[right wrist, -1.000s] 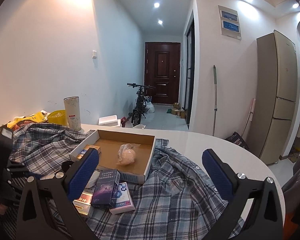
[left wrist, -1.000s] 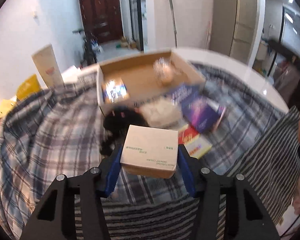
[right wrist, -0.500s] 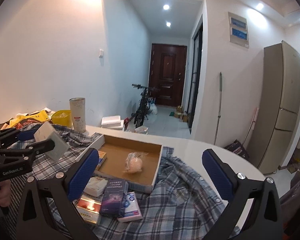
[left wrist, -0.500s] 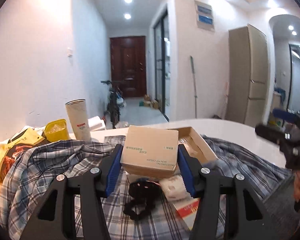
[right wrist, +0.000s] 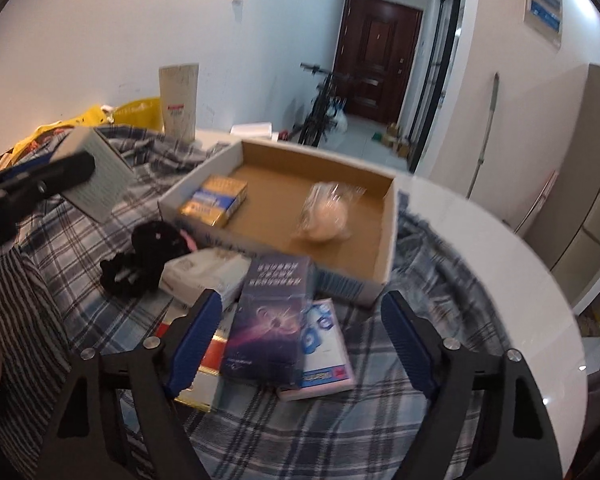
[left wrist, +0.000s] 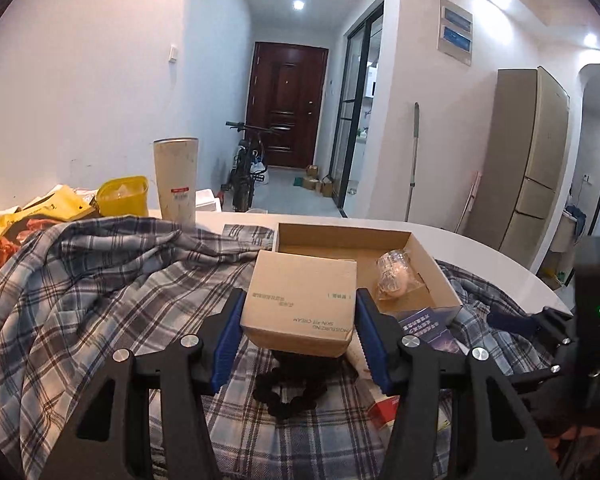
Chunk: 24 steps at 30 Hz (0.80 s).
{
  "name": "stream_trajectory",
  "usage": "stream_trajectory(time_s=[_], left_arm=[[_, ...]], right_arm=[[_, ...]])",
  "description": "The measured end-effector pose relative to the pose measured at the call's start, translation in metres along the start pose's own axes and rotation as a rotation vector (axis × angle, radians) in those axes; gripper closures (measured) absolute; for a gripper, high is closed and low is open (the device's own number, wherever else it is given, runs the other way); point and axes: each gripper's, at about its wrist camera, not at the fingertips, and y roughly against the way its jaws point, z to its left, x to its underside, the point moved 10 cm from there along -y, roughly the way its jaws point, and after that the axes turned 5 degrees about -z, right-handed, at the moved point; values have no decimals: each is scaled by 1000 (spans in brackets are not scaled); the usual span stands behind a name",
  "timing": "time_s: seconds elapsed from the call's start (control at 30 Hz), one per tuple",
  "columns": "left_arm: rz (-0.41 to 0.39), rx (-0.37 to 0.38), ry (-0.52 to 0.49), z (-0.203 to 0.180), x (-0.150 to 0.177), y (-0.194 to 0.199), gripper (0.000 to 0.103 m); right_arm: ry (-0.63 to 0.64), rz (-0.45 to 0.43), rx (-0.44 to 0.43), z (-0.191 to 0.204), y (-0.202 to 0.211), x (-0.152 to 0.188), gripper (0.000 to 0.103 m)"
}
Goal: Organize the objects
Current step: 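Lift the beige carton with the left gripper while the right gripper grasps the purple box, then carry the beige carton over the cardboard box while the right gripper lifts the purple box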
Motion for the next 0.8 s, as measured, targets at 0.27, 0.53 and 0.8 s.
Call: stream_trajectory(time_s=[0.27, 0.53, 0.8], left_arm=[[6, 8, -23, -7, 5, 0, 47], [3, 10, -32, -10, 4, 1, 47], [12, 10, -31, -11, 5, 0, 47]], right_arm=[[70, 54, 51, 13, -20, 18, 27], [88, 78, 78, 10, -23, 23, 49], [50, 55, 66, -13, -5, 14, 50]])
